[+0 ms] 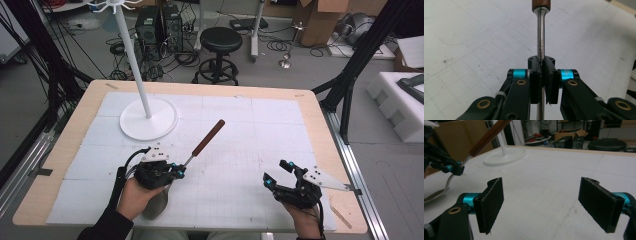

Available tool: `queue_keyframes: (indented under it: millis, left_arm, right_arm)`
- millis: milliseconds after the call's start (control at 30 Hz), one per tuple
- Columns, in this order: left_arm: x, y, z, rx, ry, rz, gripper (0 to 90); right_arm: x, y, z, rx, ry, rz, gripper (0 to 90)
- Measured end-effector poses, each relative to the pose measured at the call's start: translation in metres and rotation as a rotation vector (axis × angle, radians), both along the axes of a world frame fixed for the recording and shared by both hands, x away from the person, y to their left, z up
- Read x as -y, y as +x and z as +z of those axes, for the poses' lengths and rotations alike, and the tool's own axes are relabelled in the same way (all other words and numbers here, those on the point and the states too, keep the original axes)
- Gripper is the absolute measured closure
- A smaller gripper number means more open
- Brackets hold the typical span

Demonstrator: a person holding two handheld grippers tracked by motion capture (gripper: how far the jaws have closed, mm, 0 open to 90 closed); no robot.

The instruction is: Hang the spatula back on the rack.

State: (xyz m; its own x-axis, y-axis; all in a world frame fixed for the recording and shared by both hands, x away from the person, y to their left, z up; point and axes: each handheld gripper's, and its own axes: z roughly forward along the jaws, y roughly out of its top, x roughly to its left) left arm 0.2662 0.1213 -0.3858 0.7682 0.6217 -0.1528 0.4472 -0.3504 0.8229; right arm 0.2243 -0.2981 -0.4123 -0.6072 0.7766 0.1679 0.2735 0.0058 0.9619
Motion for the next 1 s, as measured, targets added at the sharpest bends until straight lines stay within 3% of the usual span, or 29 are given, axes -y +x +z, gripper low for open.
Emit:
queue_keyframes:
  millis: [233, 400, 567, 733, 1000]
  left_arm:
    - [-0.017, -0.008, 0.016, 0.076, -0.093, -0.012, 84.2]
    - [-0.019, -0.012, 0.019, 0.128, -0.157, -0.086, 84.2]
    - [-0.016, -0.017, 0.019, 0.171, -0.211, -0.145, 84.1]
    - [-0.013, -0.020, 0.021, 0.202, -0.243, -0.183, 84.1]
    - [-0.006, -0.025, 0.030, 0.229, -0.267, -0.232, 84.1]
  right_arm:
    - [-0.015, 0.002, 0.008, 0.010, 0.000, 0.064, 19.7]
    - [-0.030, 0.011, 0.020, 0.022, -0.008, 0.129, 19.6]
    - [-0.049, 0.017, 0.039, 0.052, 0.039, 0.241, 19.7]
    - [-0.071, 0.022, 0.058, 0.079, 0.094, 0.373, 19.9]
    - [-0.104, 0.034, 0.096, 0.127, 0.107, 0.502, 20.1]
